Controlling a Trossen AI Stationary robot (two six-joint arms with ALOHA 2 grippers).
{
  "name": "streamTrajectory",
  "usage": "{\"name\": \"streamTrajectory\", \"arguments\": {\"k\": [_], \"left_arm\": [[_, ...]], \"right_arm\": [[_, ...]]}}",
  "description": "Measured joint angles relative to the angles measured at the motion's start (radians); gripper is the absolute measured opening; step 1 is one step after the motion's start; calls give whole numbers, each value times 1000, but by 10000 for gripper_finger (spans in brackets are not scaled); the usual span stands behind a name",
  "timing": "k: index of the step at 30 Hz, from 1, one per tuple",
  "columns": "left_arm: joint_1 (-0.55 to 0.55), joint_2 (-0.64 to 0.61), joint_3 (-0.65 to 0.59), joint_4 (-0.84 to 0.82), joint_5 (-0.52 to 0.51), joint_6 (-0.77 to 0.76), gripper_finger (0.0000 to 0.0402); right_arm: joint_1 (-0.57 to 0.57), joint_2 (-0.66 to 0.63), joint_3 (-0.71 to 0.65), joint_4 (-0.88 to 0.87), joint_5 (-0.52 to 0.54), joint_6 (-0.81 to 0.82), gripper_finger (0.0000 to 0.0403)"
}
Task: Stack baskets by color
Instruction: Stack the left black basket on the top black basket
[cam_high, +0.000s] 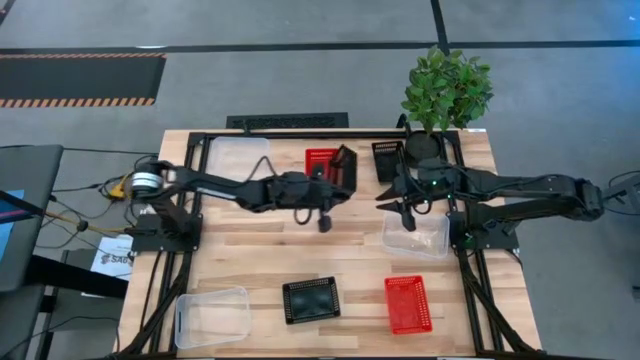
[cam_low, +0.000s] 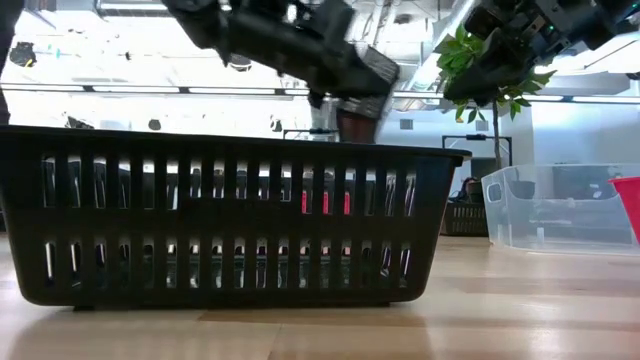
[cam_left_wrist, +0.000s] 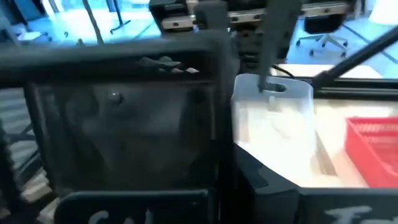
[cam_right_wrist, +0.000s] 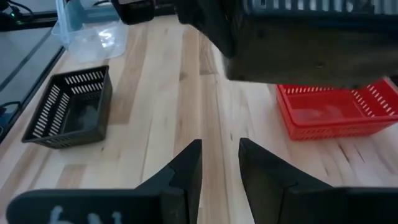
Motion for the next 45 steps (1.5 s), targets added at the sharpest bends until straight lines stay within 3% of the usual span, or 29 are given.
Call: {"name": "streamTrajectory", "arguments": {"k": [7,13,15,23,28,34,38,45], "left_arm": [[52,180,250,-80,-1,-13,0],[107,350,454,-97,10,-101,0],[120,408,515,-95,16,-114,0],[138,581,730,-123,70,-43,0],[139,660,866,-210,88,53,0],[149,717,996,-363,58,45,0],[164,716,1030,-444,34,33,0],[179,716,1044,-517,97,5,0]], "right_arm": [[-8,-141,0,-69,30,-7,127],[-21,-264,1,-67,296,-5,127],[-35,-284,1,-70,332,0,127],[-66,-311,1,-92,330,0,127],[-66,-307,1,-114,329,0,127],[-65,-307,1,-115,329,8,127],[-65,-307,1,-113,329,8,127],[-65,-307,1,-101,329,8,127]]}}
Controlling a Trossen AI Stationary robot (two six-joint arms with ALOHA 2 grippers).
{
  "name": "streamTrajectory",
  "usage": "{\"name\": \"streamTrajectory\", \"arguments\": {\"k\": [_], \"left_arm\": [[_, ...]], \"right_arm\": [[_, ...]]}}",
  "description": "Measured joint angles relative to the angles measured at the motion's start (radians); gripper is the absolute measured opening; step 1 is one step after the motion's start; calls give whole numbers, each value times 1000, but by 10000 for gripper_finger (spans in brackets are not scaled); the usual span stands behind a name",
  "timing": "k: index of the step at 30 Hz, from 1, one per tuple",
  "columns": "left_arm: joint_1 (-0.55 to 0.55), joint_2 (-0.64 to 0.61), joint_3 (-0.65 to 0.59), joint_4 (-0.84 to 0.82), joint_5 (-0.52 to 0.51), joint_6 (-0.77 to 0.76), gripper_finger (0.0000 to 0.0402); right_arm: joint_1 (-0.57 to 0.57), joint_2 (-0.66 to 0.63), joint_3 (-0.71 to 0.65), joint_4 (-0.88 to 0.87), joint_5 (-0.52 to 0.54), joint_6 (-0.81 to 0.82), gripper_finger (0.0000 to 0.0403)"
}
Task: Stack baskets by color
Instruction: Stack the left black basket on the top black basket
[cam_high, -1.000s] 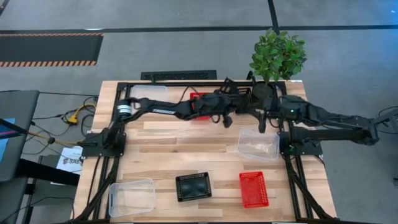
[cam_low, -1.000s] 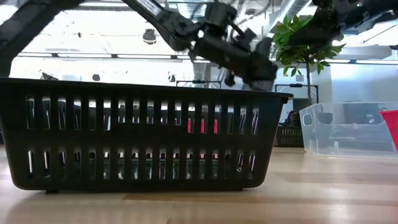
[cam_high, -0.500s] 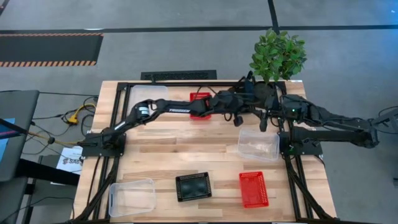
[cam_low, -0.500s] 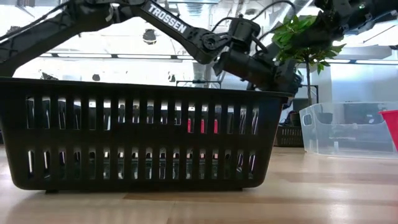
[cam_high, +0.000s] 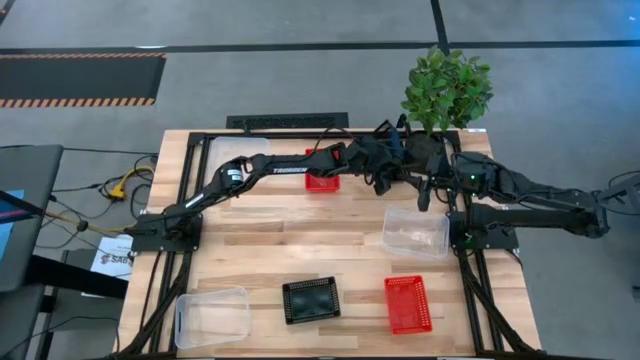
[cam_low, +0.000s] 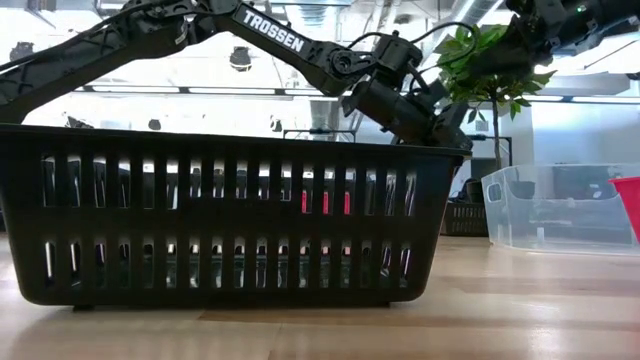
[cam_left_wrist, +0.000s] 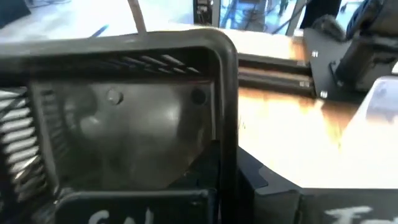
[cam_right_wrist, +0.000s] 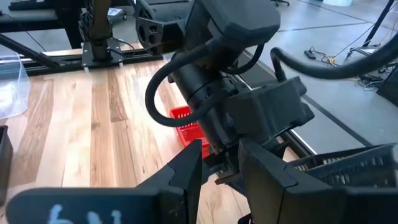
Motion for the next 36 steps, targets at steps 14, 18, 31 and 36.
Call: {"name": "streamTrajectory", "arguments": {"k": [14,18,31,36], "left_arm": [[-1,-1,-3,-64,-6,11,0],[-1,-1,-3,-64,-6,13,0],[-4,-1,-3,-63,-6,13,0],[-5,-1,-3,-62,-5,14,11]], "right_arm": [[0,0,0,17,0,0,127],[0,0,0,18,0,0,127],[0,0,0,18,0,2,127],[0,0,0,18,-1,2,127]]}}
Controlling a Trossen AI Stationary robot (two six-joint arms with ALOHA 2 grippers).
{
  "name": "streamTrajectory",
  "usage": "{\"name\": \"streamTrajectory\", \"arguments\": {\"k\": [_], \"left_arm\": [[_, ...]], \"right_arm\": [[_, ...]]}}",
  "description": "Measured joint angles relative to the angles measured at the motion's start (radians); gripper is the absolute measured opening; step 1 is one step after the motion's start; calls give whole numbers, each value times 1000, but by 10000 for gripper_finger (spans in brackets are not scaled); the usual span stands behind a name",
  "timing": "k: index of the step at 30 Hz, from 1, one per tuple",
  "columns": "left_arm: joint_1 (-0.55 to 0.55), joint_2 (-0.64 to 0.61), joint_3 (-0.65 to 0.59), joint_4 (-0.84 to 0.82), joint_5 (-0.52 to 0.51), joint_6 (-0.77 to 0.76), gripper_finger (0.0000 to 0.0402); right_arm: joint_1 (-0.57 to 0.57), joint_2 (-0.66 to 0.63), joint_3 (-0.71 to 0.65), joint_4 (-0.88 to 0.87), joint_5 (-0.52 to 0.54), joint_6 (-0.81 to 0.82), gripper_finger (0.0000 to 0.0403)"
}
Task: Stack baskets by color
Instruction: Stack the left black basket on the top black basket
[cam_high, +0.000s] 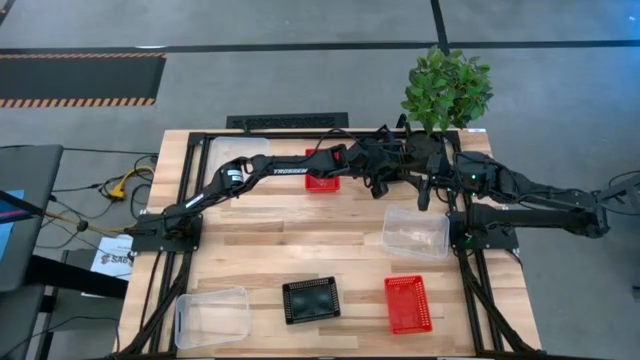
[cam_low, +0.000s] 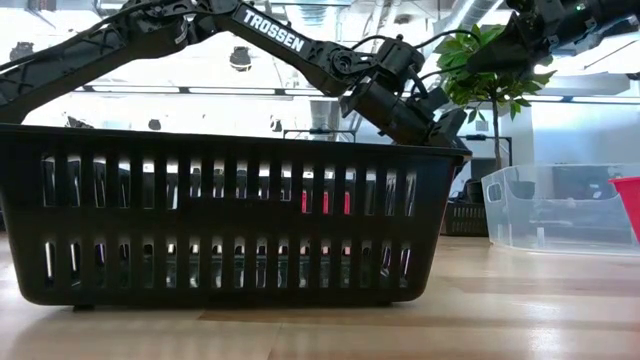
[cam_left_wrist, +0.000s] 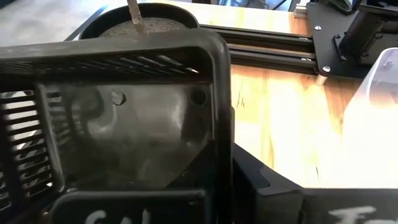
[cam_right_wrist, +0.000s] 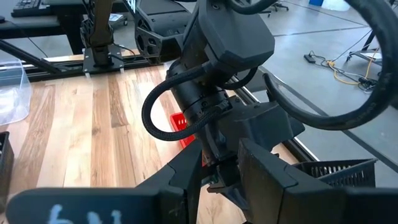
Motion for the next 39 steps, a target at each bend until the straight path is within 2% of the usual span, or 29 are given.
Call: {"name": "streamTrajectory", "arguments": {"k": [11,23,32,37,39], "left_arm": [[0,0,0,10,-13,0,68],[-5,-2,0,112,-20,3,125],[-5,-12,133,-170,-29,60,133],[-5,-12,252,-439,9,104,133],[-5,-62,221,-508,14,115,133]], "right_arm": [[0,0,0,-1,0,0,127],[0,0,0,-11,0,0,127],[0,0,0,-29,0,25,127],[0,10,0,-30,0,51,127],[0,23,0,-31,0,52,127]]}}
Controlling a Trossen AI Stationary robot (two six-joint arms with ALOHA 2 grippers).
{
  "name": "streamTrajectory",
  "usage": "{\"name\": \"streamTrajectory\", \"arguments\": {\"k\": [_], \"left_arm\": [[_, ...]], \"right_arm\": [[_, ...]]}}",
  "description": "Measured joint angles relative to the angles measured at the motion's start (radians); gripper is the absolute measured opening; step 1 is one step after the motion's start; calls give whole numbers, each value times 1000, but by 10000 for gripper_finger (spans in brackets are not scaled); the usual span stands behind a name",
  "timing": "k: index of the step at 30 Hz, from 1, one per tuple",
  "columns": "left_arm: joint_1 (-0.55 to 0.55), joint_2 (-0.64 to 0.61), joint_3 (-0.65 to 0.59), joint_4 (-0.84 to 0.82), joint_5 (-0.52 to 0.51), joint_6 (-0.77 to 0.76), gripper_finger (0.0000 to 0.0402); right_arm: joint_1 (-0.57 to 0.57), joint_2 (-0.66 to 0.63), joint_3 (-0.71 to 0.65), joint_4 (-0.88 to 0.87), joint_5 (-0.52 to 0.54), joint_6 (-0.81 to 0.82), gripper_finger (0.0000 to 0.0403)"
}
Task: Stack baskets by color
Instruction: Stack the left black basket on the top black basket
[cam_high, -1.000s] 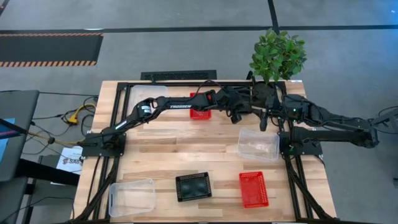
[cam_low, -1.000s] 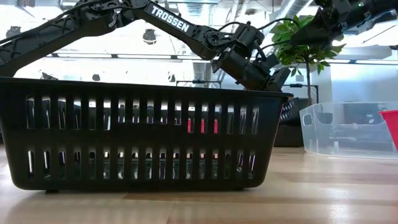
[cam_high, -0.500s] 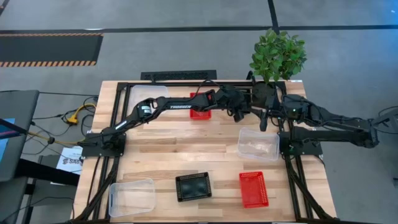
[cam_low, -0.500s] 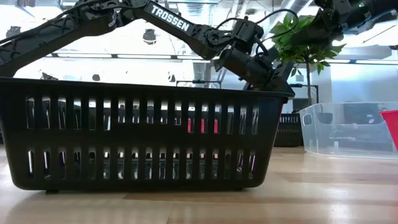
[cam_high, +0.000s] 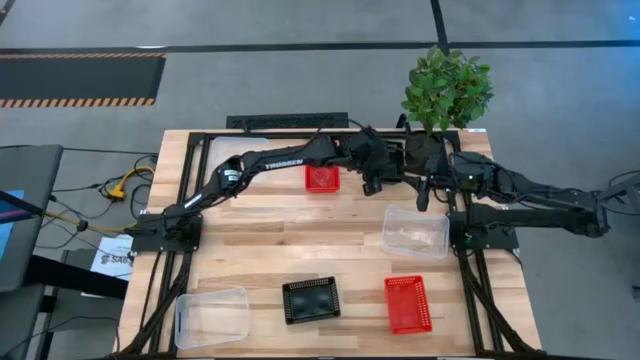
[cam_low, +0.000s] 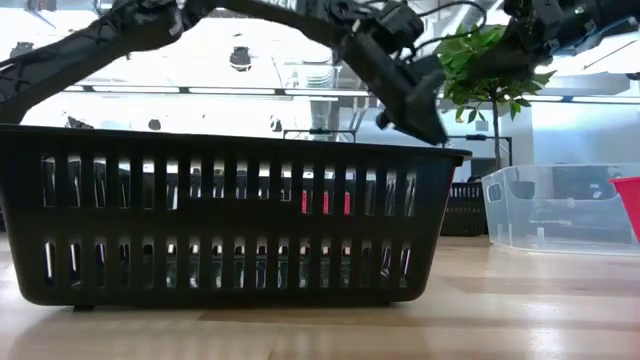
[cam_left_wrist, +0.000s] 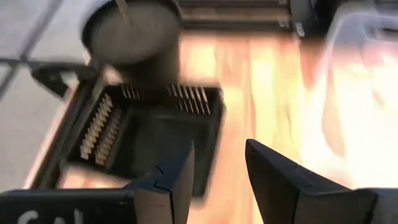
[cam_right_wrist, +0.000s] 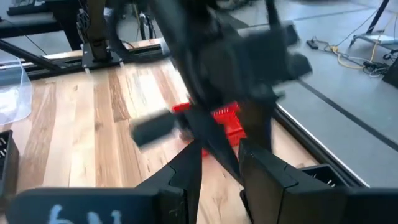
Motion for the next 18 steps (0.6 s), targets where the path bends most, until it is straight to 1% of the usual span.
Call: {"name": "streamTrajectory", "arguments": {"k": [5,9,15,16,18], "left_arm": [[-5,-102,-22,-163,0,35,129],[-9,-173,-22,-238,-2,56,108],[-11,-285,-34,-325,-6,65,51],[-11,-311,-57,-323,-8,63,39],[-11,-375,-145,-296,-17,57,14]], "right_arm": [[1,61,0,10,0,4,127],[3,142,0,50,-5,27,127],[10,269,0,90,-13,20,127],[10,286,0,102,-13,20,127],[10,320,0,122,-13,20,127]]}}
